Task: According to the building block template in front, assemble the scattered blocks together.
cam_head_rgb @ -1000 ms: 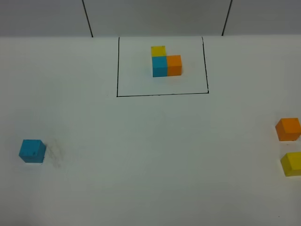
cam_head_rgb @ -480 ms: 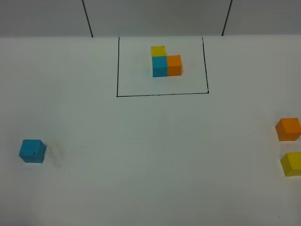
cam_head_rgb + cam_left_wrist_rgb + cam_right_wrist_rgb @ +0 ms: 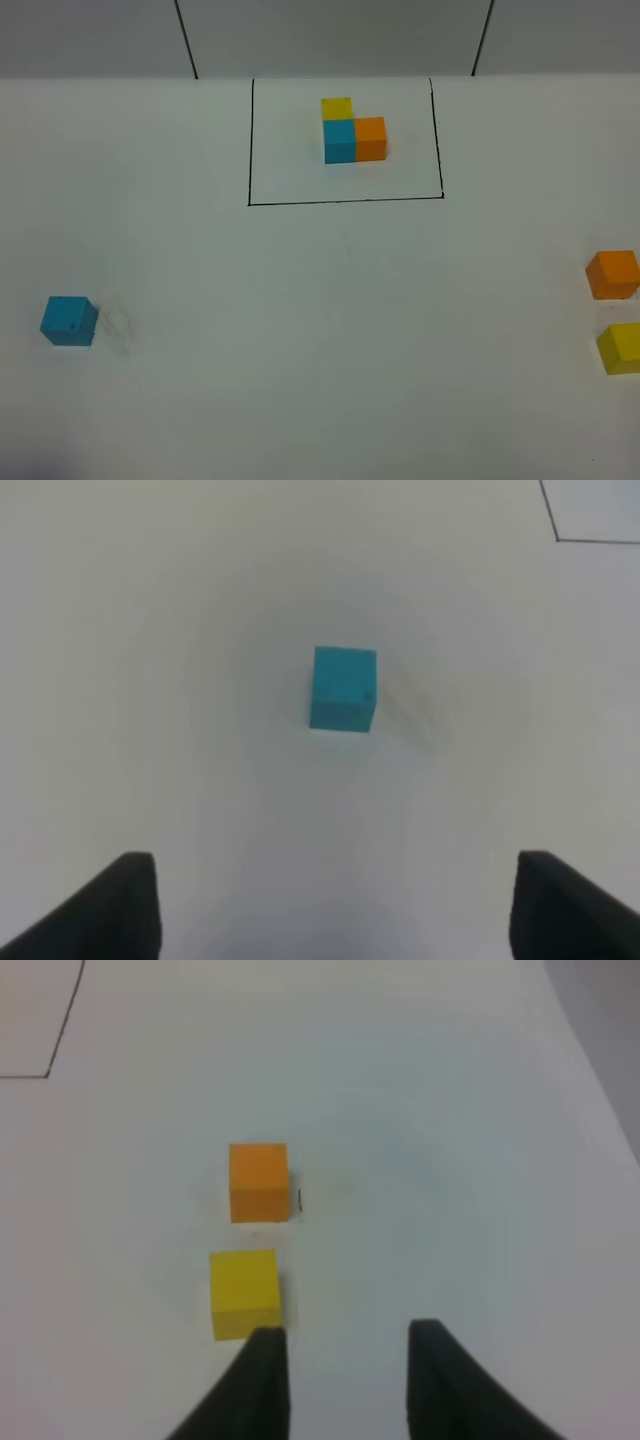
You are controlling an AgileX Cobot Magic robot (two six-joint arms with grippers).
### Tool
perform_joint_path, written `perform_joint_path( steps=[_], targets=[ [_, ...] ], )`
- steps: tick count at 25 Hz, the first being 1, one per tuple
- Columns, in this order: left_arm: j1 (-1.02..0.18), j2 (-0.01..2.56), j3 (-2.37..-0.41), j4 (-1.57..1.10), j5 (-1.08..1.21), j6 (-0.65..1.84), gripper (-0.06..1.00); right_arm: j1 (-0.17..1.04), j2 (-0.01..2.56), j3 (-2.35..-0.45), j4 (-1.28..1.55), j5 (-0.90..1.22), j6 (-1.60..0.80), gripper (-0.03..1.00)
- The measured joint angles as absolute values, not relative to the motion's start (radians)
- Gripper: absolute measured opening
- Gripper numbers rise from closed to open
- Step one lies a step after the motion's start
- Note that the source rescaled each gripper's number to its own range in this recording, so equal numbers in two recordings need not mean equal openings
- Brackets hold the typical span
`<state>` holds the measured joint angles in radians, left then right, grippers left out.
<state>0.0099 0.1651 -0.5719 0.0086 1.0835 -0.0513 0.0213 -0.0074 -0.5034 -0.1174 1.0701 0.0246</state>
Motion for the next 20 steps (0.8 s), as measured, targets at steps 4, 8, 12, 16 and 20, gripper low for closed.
perform_joint_path(
  steps=[4, 8, 12, 16, 20],
  targets=[
    [0.01, 0.392, -0.666, 0.009, 1.107, -0.063, 0.76, 0.021, -0.007, -0.503, -0.117, 1.07, 0.025, 0.0],
    [0.01, 0.621, -0.753, 0.009, 1.137, -0.067, 0.82, 0.021, -0.007, -0.503, -0.117, 1.07, 0.025, 0.0],
    [0.01, 0.819, -0.804, 0.009, 1.086, -0.067, 0.82, 0.021, -0.007, -0.503, -0.117, 1.07, 0.025, 0.0],
    [0.01, 0.987, -0.809, 0.032, 1.024, -0.067, 0.82, 0.021, -0.007, -0.503, -0.117, 1.07, 0.025, 0.0],
    [0.01, 1.11, -0.809, 0.037, 0.917, -0.067, 0.79, 0.021, -0.007, -0.503, -0.117, 1.07, 0.025, 0.0]
  ],
)
